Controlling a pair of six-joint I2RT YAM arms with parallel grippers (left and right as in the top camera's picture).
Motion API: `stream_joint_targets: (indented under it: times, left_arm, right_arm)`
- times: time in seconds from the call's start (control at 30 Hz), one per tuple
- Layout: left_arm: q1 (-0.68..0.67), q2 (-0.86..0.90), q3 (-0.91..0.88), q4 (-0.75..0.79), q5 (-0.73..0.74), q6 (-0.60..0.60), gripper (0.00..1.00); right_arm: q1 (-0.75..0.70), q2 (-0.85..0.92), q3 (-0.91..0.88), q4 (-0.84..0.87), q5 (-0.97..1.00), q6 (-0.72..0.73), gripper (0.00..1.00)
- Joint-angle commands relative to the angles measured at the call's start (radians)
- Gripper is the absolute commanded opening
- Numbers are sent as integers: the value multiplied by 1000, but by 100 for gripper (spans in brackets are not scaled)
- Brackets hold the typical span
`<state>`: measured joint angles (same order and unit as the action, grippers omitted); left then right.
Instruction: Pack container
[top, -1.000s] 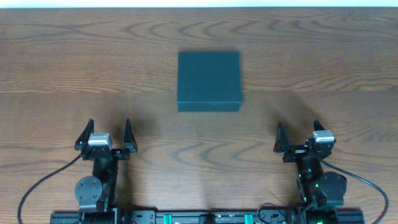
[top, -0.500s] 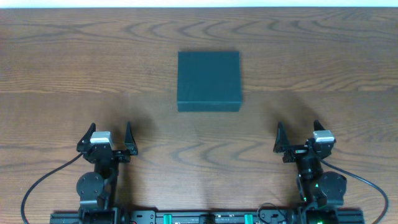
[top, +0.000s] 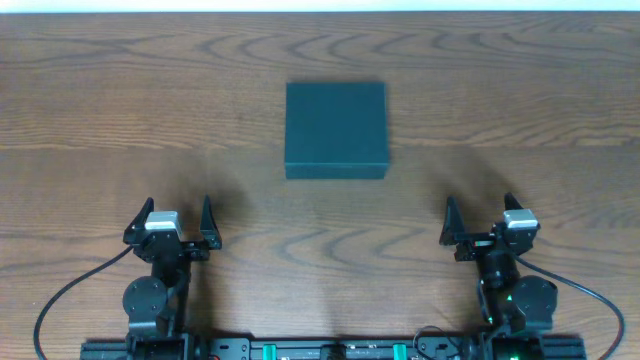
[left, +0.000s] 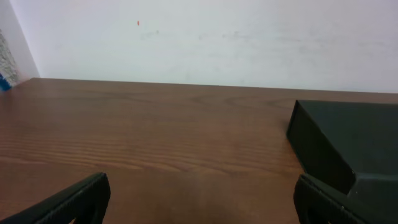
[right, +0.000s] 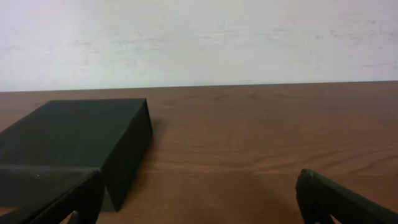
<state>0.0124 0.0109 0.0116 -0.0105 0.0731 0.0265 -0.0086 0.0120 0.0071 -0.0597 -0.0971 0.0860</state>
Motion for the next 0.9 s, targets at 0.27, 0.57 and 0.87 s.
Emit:
stream_joint_targets:
  times: [0.27, 0.57, 0.87]
  left_arm:
    - [5, -6, -7, -61, -2, -4, 95]
    - [5, -6, -7, -60, -2, -4, 95]
    - [5, -6, -7, -60, -2, -4, 95]
  right_arm:
    - [7, -6, -2, -5, 3, -16, 99]
    - [7, -6, -2, -5, 3, -16, 99]
    - [7, -6, -2, -5, 3, -16, 99]
